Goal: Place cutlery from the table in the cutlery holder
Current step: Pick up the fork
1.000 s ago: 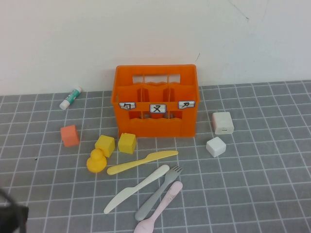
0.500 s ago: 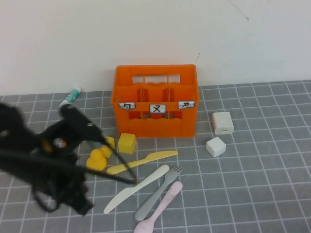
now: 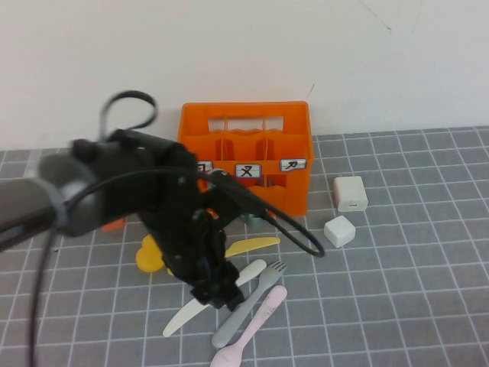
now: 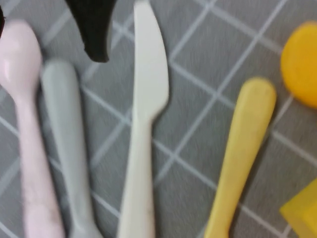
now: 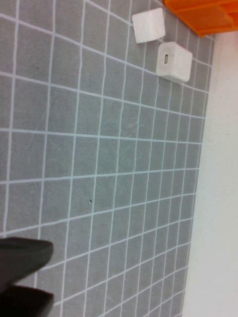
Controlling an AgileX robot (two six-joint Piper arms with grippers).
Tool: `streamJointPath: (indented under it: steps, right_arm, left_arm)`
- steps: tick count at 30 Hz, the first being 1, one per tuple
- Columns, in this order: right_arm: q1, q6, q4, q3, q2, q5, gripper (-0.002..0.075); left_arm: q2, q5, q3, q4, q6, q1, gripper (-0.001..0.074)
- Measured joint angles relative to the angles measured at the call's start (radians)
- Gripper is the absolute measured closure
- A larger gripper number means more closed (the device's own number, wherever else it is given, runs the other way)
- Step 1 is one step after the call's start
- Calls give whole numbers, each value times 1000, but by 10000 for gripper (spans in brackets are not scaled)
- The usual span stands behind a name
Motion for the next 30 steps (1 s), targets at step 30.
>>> streamJointPath:
  steps: [30]
  right_arm:
    - [0,0,0,0,0,1,581]
  left_arm:
    - [288,-152,-121,-63,-62,-57,381]
